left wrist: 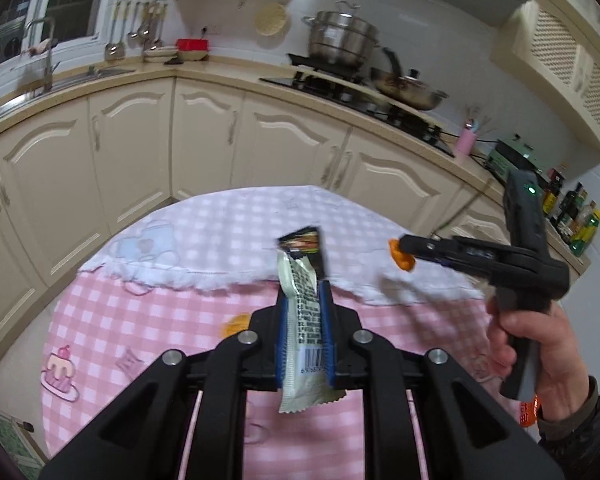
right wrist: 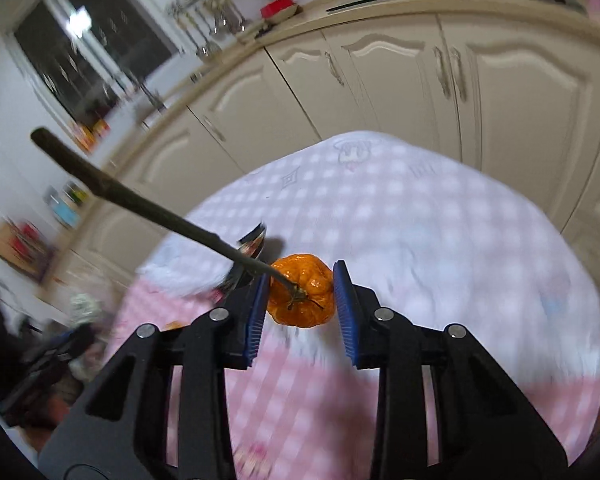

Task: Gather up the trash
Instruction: 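Carry the wrapper and tangerine to the blue bin and open both tools, then swing both tools back over the table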

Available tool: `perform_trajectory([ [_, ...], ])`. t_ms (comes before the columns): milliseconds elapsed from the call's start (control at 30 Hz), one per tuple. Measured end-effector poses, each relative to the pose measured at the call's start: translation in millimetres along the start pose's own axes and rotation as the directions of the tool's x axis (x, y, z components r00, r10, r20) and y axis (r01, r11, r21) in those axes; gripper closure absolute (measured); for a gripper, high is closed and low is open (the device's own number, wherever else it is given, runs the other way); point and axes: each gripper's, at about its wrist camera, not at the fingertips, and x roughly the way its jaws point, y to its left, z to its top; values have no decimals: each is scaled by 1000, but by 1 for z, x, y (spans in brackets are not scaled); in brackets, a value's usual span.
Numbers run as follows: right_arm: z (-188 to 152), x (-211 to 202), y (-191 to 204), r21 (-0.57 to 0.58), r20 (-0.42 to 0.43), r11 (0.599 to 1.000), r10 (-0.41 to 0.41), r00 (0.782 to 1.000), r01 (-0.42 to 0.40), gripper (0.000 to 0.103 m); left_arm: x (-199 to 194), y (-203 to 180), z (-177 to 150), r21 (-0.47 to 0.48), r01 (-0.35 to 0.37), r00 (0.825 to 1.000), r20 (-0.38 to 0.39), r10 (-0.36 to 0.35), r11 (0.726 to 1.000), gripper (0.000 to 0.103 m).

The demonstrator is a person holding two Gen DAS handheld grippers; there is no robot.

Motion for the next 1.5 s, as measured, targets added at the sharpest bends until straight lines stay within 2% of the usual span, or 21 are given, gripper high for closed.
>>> perform_trajectory([
  [67,-15,-38,-15,31,29,999,21,999,-22,71,-2,-26,-3,38,34,999,-3,-34,999,89],
  [167,-42,-98,-45,103,83,995,9,997,-17,71,4,-80,-13,104,109,994,-33,-106,989,89],
  [233,-62,-138,-70,146,123,989,-36,992,18,71,12,-118,-23,142,165,985,-71,-156,976,89],
  [300,-87,-179,-97,207,155,976,-98,983,65,71,22,-163,-38,179,237,968,-124,-217,955,89],
  [433,-154,-260,-159,364,178,910,-279,944,200,71,44,-255,-77,265,377,915,-252,-314,887,89],
  [567,-221,-293,-217,518,105,805,-394,913,288,71,78,-338,-127,303,489,840,-416,-349,818,89],
  [600,-236,-295,-231,552,82,779,-405,911,297,71,87,-358,-140,310,512,819,-458,-346,801,89],
  [700,-268,-295,-260,625,34,718,-416,909,305,71,114,-401,-176,330,543,776,-549,-311,772,89],
  [767,-281,-291,-273,656,15,692,-412,911,302,71,130,-422,-196,339,558,749,-599,-284,758,89],
  [833,-290,-288,-287,685,-8,659,-418,908,310,70,142,-436,-208,351,570,731,-629,-264,743,87],
  [867,-296,-286,-294,704,-20,640,-413,910,306,69,148,-443,-214,357,575,724,-641,-254,736,82],
  [900,-301,-285,-300,721,-26,623,-411,911,302,54,153,-447,-218,366,575,720,-651,-240,731,73],
  [933,-306,-290,-303,733,-31,607,-420,907,306,38,158,-453,-222,378,572,717,-661,-220,728,44],
  [967,-310,-294,-305,743,-31,591,-439,898,314,19,161,-455,-223,399,552,732,-652,-196,732,24],
  [1033,-312,-297,-309,754,-32,575,-452,891,319,16,159,-453,-217,417,537,759,-619,-203,734,15],
  [1100,-316,-301,-314,767,-43,551,-470,882,330,7,158,-450,-212,435,518,773,-607,-185,737,12],
  [1233,-317,-303,-316,769,-49,538,-487,872,344,6,152,-440,-197,448,491,799,-573,-181,748,12],
  [1500,-303,-301,-300,743,-35,570,-490,871,350,6,123,-419,-170,445,467,837,-502,-219,765,12],
])
